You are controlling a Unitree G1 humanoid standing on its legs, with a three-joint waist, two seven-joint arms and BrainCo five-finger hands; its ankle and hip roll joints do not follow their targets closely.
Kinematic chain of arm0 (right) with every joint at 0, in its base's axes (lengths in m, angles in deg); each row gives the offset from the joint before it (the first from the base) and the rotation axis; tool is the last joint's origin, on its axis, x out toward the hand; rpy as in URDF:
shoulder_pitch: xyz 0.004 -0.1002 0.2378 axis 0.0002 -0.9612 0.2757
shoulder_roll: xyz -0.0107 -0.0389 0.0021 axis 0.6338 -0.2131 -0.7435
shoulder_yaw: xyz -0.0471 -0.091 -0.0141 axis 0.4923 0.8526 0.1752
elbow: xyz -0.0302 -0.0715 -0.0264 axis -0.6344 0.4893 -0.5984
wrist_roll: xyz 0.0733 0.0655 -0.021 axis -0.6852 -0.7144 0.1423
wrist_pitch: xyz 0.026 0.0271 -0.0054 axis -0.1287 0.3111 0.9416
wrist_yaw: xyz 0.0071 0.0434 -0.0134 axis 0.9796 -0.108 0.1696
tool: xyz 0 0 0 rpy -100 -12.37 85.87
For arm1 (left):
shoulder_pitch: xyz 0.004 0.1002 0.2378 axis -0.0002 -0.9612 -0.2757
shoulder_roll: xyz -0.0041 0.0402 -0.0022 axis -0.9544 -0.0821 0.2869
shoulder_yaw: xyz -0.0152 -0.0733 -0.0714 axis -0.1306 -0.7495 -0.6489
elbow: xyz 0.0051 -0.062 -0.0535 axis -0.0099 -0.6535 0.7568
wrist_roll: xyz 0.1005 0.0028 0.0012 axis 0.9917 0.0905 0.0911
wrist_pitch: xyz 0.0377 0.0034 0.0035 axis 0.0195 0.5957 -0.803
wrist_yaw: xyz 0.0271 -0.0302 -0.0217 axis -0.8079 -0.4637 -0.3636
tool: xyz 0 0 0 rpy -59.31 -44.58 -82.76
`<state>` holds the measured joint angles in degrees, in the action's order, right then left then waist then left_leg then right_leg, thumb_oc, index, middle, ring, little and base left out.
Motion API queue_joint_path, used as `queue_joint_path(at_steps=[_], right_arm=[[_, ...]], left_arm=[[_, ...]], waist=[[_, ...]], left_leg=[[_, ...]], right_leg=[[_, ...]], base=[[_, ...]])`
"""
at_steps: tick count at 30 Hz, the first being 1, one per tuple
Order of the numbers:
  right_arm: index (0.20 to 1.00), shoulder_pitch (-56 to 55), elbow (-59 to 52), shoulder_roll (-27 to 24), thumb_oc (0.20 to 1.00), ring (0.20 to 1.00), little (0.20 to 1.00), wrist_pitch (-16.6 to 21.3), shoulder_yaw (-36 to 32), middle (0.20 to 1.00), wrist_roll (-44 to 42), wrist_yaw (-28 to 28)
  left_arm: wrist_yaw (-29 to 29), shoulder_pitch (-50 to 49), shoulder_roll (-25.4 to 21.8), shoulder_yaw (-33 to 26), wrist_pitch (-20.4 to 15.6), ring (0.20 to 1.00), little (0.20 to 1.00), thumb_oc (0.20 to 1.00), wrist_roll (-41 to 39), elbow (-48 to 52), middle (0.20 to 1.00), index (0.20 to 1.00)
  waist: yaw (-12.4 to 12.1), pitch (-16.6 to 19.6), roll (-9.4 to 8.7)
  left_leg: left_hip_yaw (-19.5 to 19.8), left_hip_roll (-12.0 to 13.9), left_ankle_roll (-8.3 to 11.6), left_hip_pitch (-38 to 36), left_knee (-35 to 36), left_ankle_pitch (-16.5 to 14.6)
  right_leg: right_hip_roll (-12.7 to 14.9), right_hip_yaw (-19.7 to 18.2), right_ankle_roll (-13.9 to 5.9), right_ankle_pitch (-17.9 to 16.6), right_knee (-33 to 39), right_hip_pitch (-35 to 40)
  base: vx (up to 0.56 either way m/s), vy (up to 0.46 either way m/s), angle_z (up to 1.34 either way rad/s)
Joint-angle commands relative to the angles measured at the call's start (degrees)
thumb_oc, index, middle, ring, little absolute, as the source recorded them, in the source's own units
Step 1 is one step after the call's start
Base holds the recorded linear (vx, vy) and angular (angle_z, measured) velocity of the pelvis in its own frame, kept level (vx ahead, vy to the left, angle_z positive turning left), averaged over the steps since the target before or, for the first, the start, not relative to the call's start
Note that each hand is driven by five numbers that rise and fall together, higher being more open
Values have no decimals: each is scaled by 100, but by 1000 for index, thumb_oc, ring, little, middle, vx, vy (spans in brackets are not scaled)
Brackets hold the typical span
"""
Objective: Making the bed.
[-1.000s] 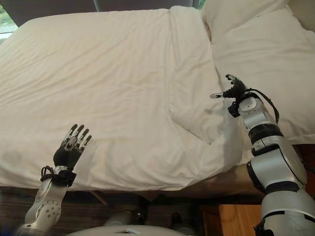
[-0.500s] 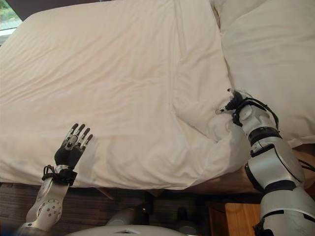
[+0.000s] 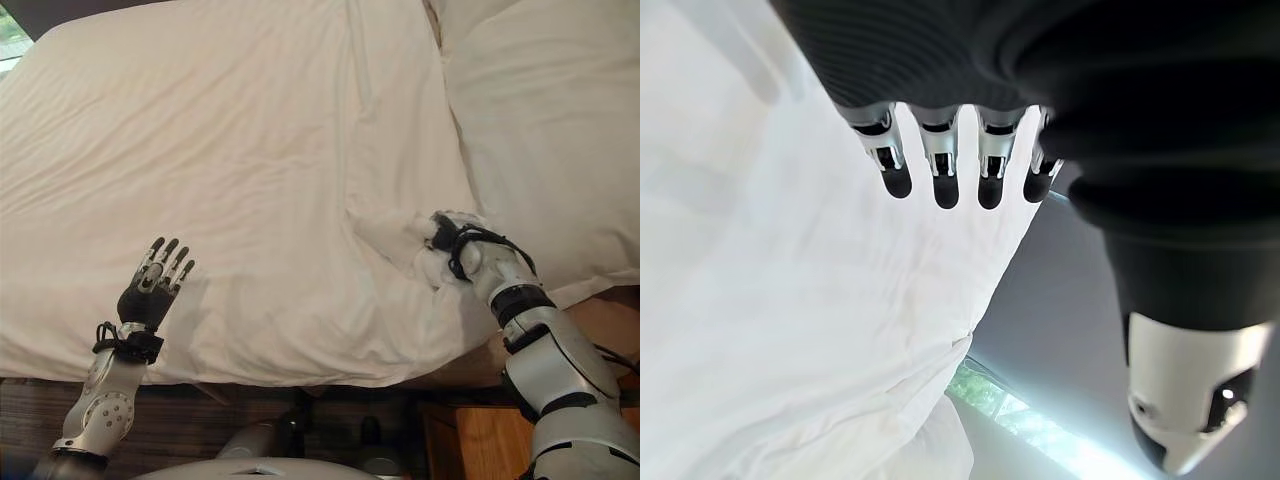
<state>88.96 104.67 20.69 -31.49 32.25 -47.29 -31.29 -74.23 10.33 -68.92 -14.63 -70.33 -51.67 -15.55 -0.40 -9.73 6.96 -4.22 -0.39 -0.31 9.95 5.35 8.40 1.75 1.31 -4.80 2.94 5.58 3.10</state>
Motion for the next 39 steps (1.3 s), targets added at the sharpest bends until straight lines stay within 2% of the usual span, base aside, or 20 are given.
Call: queue_joint_path(at_steps=[1, 4, 5, 10, 13, 16, 19, 23, 26, 27, 28, 29, 30, 33, 39], right_arm=[[200, -206, -980, -486, 200, 200, 200, 285, -79, 200, 351, -165], [200, -767, -1592, -696, 200, 200, 200, 376, -332, 200, 454, -279], [200, -1315, -1978, -760, 200, 200, 200, 466, -565, 200, 484, -380], [200, -2603, -2279, -691, 200, 200, 200, 571, -901, 200, 933, -602], [200, -3110, -2045, -392, 200, 200, 200, 548, -879, 200, 1382, -689], [200, -3522, -1546, 130, 200, 200, 200, 435, -909, 200, 1577, -597], [200, -3749, -1240, 581, 200, 200, 200, 339, -950, 200, 1605, -496], [200, -3752, -1107, 888, 200, 200, 200, 252, -895, 200, 1554, -412], [200, -3683, -1465, 1108, 200, 200, 200, 208, -873, 200, 1247, -499], [200, -3753, -1888, 1270, 200, 200, 200, 178, -1002, 200, 597, -606], [200, -3767, -2117, 1322, 200, 200, 200, 177, -1028, 200, 303, -683], [200, -3771, -2640, 1257, 200, 200, 200, 180, -1076, 200, -14, -817], [200, -3788, -2676, 1242, 200, 200, 200, 162, -1090, 200, -24, -836], [200, -3893, -3386, 1193, 200, 200, 200, 194, -1271, 200, -749, -927], [200, -4210, -4340, 990, 200, 200, 200, 182, -1504, 200, -1105, -1191]], left_arm=[[-37, 221, 205, -282, -387, 1000, 1000, 1000, 94, 59, 1000, 1000], [-52, 180, 234, -317, -397, 1000, 1000, 1000, 118, 65, 1000, 1000], [-54, 138, 270, -348, -392, 1000, 1000, 1000, 141, 84, 1000, 1000], [-81, 82, 290, -429, -403, 1000, 1000, 1000, 301, 94, 1000, 1000], [-131, 46, 337, -499, -411, 1000, 1000, 1000, 392, 78, 1000, 1000], [-241, 41, 383, -577, -456, 1000, 1000, 1000, 515, 38, 1000, 1000], [-343, 52, 436, -633, -513, 1000, 1000, 1000, 590, 9, 1000, 1000], [-434, 92, 477, -635, -525, 1000, 1000, 1000, 653, -42, 1000, 1000], [-527, 133, 492, -630, -546, 1000, 1000, 1000, 719, -98, 1000, 1000], [-553, 158, 536, -614, -539, 1000, 1000, 1000, 712, -150, 1000, 1000], [-552, 162, 528, -588, -531, 1000, 1000, 1000, 727, -174, 1000, 1000], [-544, 177, 511, -543, -495, 1000, 1000, 1000, 740, -210, 1000, 1000], [-543, 178, 513, -540, -494, 1000, 1000, 1000, 740, -211, 1000, 1000], [-522, 194, 518, -502, -481, 1000, 1000, 1000, 722, -234, 1000, 1000], [-462, 220, 531, -468, -451, 1000, 1000, 1000, 671, -296, 1000, 1000]], waist=[[137, -158, -186], [202, -168, -209], [284, -184, -236], [408, -182, -301], [440, -172, -315], [486, -175, -311], [527, -188, -301], [538, -184, -301], [553, -164, -305], [568, -154, -320], [574, -151, -327], [562, -134, -347], [561, -136, -344], [570, -126, -396], [530, -98, -577]], left_leg=[[-72, 111, 404, -570, -35, -428], [-87, 107, 391, -602, -35, -460], [-105, 115, 381, -618, -35, -484], [-127, 110, 361, -670, -35, -532], [-145, 108, 353, -696, -35, -558], [-171, 102, 350, -710, -35, -571], [-194, 96, 350, -722, -35, -578], [-233, 102, 348, -725, -35, -586], [-273, 113, 345, -735, -35, -594], [-307, 124, 340, -748, -35, -599], [-318, 129, 340, -748, -35, -598], [-315, 125, 335, -757, -35, -602], [-315, 124, 335, -759, -35, -603], [-326, 134, 330, -784, -35, -608], [-352, 156, 316, -812, -35, -642]], right_leg=[[196, 111, -75, -502, -58, -704], [201, 114, -81, -488, -58, -682], [211, 105, -90, -481, -58, -675], [219, 74, -112, -462, -58, -645], [219, 66, -118, -454, -58, -630], [218, 44, -125, -451, -58, -629], [222, 15, -128, -457, -58, -631], [225, -21, -133, -471, -58, -650], [219, -59, -128, -478, -58, -658], [221, -76, -132, -490, -58, -664], [218, -73, -130, -487, -58, -665], [216, -75, -126, -477, -58, -654], [217, -74, -126, -476, -58, -651], [214, -73, -127, -482, -58, -635], [191, -57, -149, -493, -58, -620]], base=[[18, 14, -4], [7, 8, -3], [0, 0, 0], [5, 9, -3], [1, 5, -2], [1, 10, -3], [-1, 16, -4], [-1, 7, -3], [2, 13, -7], [-5, 12, -7], [-5, 18, -14], [-3, 9, -12], [4, 12, -12], [1, 7, -3], [0, 0, 0]])
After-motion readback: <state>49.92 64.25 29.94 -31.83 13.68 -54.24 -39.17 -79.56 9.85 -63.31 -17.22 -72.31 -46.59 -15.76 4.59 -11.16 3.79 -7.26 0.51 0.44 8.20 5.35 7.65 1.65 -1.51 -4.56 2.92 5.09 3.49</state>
